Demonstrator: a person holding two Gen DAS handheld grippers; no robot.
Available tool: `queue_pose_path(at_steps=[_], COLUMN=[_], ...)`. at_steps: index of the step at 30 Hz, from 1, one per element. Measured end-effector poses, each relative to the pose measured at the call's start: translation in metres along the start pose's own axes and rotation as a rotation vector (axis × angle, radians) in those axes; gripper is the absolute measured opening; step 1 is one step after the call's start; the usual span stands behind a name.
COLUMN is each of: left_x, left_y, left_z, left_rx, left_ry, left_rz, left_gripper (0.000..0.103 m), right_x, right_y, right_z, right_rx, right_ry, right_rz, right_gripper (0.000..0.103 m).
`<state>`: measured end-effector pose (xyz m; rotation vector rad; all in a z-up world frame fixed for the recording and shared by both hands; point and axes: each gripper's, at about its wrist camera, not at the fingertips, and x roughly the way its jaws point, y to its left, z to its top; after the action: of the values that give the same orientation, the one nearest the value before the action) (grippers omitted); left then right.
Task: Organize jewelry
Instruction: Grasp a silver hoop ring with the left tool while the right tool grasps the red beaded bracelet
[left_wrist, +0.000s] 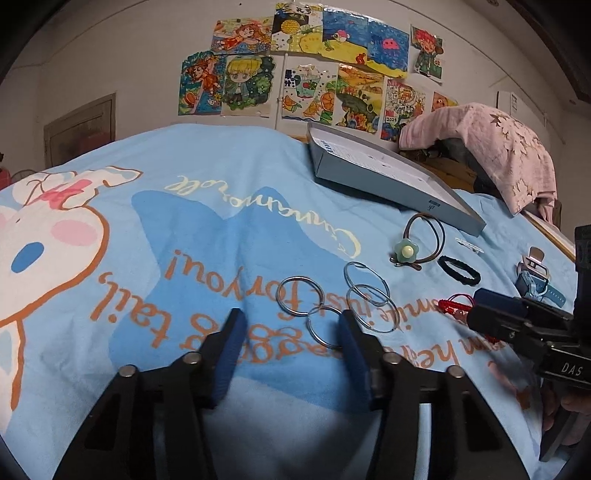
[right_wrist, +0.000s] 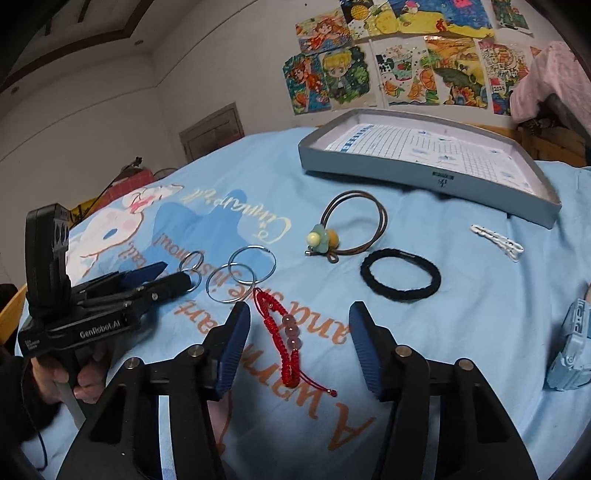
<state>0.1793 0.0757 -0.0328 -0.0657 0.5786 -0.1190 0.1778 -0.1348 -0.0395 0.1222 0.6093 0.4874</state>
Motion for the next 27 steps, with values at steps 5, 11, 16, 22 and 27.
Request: queue_pose_path(at_steps=[5, 11, 16, 22, 27], left_x=[0.002, 0.007, 0.004, -0.001, -0.005], left_y=[-0.005, -0.011, -0.011, -0.007, -0.002], left_z=[-0.001, -0.003, -0.004, -0.003, 0.001], left_rx=[0.025, 0.058, 0.057, 0.036, 0.014], left_ry=[0.003, 0.035, 0.032, 0.01, 0.013], left_rz=[0.005, -0.008, -0.03, -0.053, -0.07], left_gripper=[0.036, 0.012, 0.007, 0.005, 0.004], right_x=[0.002, 0.004, 0.007, 0.007, 0.002], right_y=[-0.002, 0.0, 0.004, -0.001, 0.001], right_z=[-0.002, -0.003, -0.004, -0.006, -0.006], right_rx=[0.016, 0.009, -0.01, 0.007, 0.002], right_ry=[0.01, 0.016, 0.034, 0.034, 0.012], right_rz=[0.011, 0.015, 0.025, 0.039, 0.066], right_gripper=[0.05, 0.05, 0.05, 0.016, 0.007])
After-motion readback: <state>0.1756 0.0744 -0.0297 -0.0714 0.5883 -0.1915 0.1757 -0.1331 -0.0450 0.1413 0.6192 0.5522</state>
